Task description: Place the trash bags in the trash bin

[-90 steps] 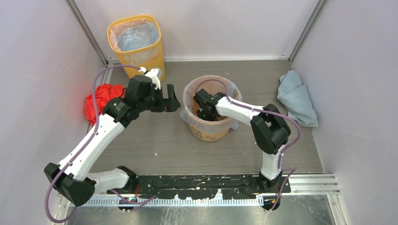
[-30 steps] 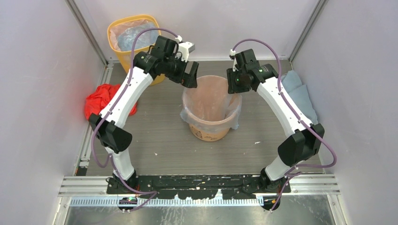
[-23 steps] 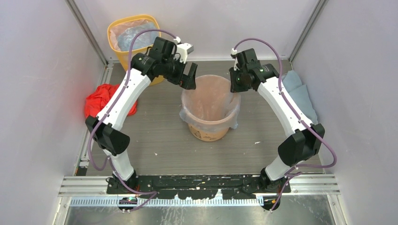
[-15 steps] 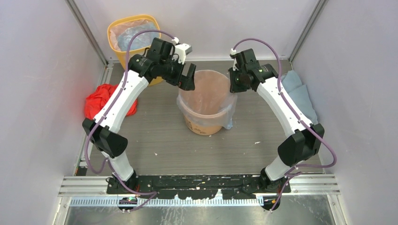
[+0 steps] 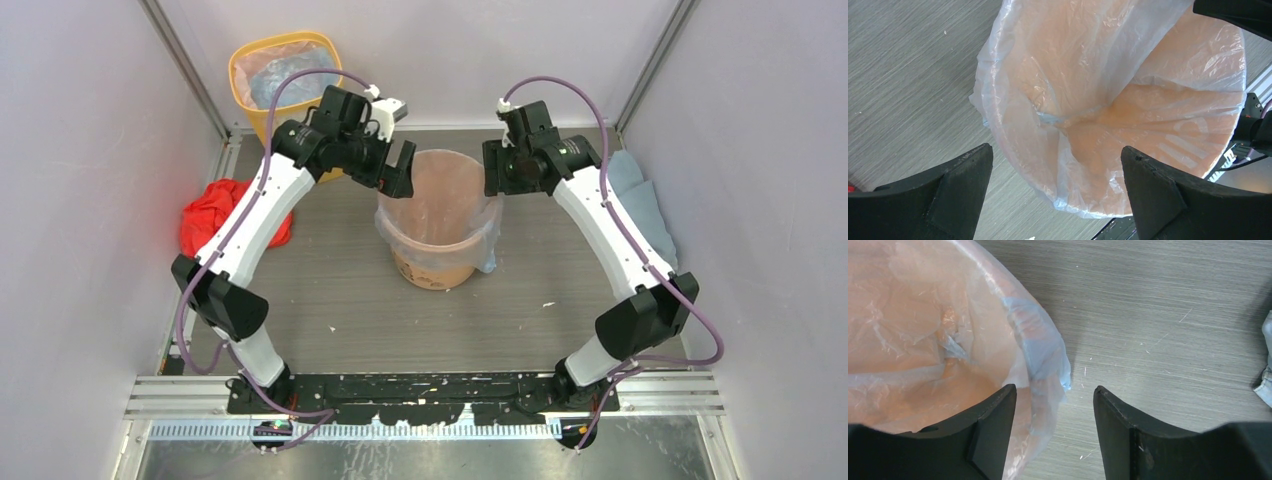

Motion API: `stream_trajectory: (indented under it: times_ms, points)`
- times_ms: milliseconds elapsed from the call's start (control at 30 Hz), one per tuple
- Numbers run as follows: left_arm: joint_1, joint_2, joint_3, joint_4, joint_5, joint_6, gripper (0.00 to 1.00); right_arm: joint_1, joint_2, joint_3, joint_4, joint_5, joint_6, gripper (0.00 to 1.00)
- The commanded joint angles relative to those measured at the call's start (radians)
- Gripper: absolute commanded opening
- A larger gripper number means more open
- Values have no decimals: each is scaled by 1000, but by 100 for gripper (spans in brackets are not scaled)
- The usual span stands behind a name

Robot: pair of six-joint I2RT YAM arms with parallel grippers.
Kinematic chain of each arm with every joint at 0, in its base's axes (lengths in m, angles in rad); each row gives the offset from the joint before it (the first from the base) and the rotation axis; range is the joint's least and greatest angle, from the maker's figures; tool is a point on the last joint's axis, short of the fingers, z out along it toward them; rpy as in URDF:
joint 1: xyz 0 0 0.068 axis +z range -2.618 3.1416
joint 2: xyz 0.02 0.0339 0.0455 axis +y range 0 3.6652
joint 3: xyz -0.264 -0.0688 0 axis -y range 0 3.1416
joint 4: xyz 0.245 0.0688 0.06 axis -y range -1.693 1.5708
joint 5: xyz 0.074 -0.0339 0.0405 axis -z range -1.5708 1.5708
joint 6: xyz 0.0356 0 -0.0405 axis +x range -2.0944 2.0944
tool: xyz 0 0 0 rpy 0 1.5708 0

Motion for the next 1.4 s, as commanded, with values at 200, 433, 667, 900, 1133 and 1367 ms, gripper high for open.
stream_trajectory:
  times_ms: [200,433,667,900,1133,1367]
  points:
    - [7,-77,4,35,-11,-29,100,122,-48,38,-86,103,128,63]
    - [7,-107,-17,24,-14,-29,100,129,-21,36,-113,185,218,26]
    - [10,-145,-54,23,-28,-17,100,129,14,78,-113,194,214,1]
    - [14,-154,-63,22,-26,-20,100,137,15,116,-155,204,201,55]
    - [15,-156,-69,26,-22,-28,100,158,18,108,-205,212,201,61]
    - [15,-163,-77,21,-18,-28,100,208,18,41,-195,234,240,60]
